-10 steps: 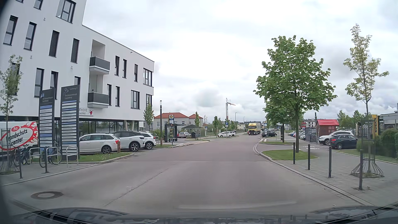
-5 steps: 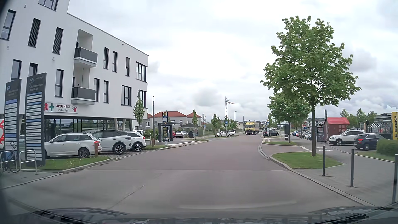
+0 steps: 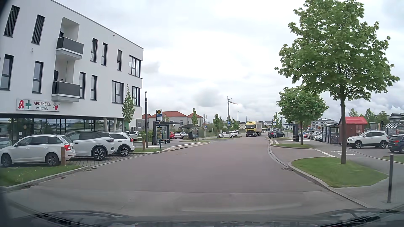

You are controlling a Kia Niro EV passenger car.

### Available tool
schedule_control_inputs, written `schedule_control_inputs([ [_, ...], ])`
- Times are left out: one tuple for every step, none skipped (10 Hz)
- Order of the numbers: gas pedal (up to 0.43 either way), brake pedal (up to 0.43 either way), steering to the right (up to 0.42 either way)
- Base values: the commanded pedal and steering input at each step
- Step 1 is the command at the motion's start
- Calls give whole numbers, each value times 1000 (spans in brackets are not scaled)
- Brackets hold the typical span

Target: Follow the waypoints while adhering to traffic rules and regulations

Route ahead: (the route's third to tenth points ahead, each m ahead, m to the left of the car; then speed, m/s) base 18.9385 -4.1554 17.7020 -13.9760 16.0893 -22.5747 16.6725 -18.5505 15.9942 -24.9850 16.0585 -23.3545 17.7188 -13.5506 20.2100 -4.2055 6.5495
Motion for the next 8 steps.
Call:
schedule_control_inputs([
  [0, 6, 12],
  [0, 6, 19],
  [0, 6, 25],
  [0, 12, 33],
  [0, 6, 37],
  [0, 37, 41],
  [0, 79, 45],
  [0, 91, 53],
])
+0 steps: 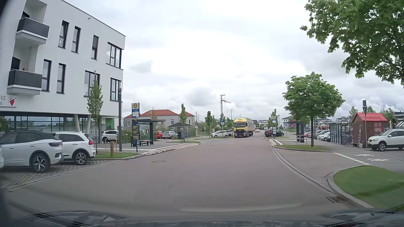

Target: Follow the waypoints while adhering to traffic rules and regulations

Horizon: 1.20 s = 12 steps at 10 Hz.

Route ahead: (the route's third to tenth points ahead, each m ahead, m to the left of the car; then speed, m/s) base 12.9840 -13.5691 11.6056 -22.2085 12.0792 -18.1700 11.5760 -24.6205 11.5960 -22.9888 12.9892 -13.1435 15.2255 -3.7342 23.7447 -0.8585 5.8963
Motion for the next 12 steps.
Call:
schedule_control_inputs([
  [0, 146, 59],
  [0, 152, 66],
  [0, 159, 73],
  [0, 177, 83],
  [0, 189, 98],
  [0, 201, 111],
  [0, 207, 130],
  [0, 220, 150],
  [0, 226, 179],
  [0, 232, 204],
  [0, 238, 243],
  [0, 238, 278],
])
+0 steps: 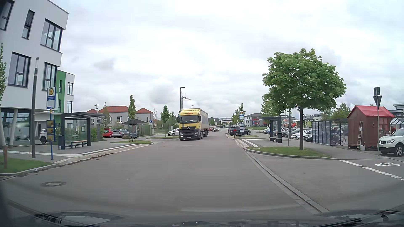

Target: Follow the waypoints while adhering to traffic rules and regulations

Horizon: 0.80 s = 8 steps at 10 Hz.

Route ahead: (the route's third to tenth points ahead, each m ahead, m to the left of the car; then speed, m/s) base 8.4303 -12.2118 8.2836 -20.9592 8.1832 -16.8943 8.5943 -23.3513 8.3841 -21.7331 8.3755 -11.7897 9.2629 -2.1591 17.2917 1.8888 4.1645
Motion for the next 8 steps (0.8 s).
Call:
schedule_control_inputs([
  [0, 238, 312],
  [0, 232, 341],
  [0, 213, 376],
  [0, 207, 403],
  [0, 201, 448],
  [0, 201, 482],
  [0, 183, 528],
  [0, 152, 571],
])
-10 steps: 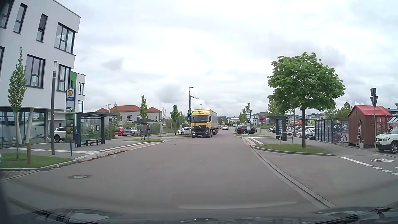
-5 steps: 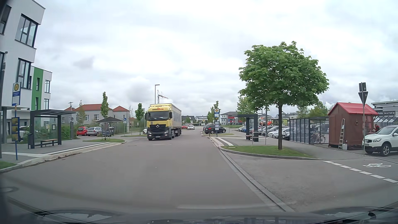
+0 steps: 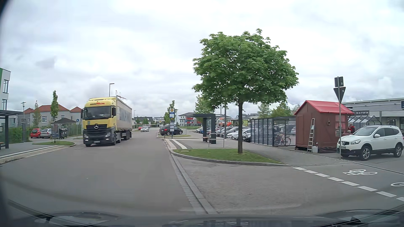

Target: Follow the waypoints while adhering to traffic rules and regulations

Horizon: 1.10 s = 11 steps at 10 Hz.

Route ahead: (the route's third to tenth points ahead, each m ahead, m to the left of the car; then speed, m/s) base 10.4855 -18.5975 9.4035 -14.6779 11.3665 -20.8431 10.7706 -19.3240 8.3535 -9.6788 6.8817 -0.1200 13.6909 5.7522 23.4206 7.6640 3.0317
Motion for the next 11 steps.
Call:
schedule_control_inputs([
  [0, 146, 592],
  [0, 122, 592],
  [0, 98, 582],
  [0, 79, 569],
  [0, 12, 566],
  [0, 12, 567],
  [0, 12, 568],
  [0, 12, 571],
  [0, 12, 575],
  [0, 12, 582],
  [0, 12, 587],
])
